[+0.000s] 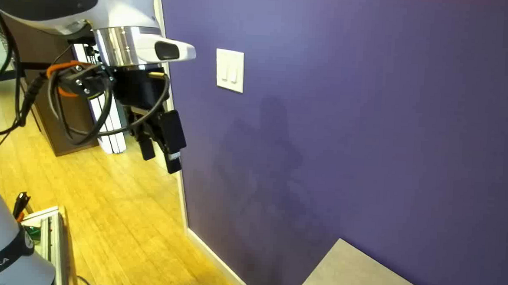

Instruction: Press the light switch on the right twice

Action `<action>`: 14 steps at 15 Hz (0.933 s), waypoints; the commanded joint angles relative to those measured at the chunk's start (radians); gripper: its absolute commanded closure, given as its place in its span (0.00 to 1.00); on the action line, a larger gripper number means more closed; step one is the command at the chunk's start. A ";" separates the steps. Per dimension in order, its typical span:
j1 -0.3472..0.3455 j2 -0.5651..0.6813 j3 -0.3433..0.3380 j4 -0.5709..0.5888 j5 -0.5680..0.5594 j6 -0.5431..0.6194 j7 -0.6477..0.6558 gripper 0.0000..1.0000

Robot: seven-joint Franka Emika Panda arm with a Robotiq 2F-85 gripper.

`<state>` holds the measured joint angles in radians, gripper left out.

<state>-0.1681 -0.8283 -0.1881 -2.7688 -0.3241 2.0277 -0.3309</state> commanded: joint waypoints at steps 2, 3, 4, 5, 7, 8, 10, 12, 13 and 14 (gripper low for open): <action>0.008 -0.001 -0.006 0.002 -0.005 -0.005 0.005 0.00; 0.008 -0.001 -0.006 0.002 -0.005 -0.005 0.005 0.00; 0.008 -0.001 -0.006 0.002 -0.005 -0.005 0.005 0.00; 0.008 -0.001 -0.006 0.002 -0.005 -0.005 0.005 0.00; 0.008 -0.001 -0.006 0.002 -0.005 -0.005 0.005 0.00; 0.022 -0.007 0.002 0.003 0.019 -0.014 0.017 0.00; 0.080 -0.011 0.014 0.027 0.131 -0.088 0.041 0.00; 0.143 0.000 0.031 0.071 0.266 -0.190 0.076 0.00; 0.160 0.016 0.046 0.093 0.320 -0.230 0.116 0.00; 0.172 0.037 0.063 0.115 0.370 -0.254 0.167 0.00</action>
<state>-0.0455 -0.8291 -0.1579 -2.7247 -0.0898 1.8773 -0.2667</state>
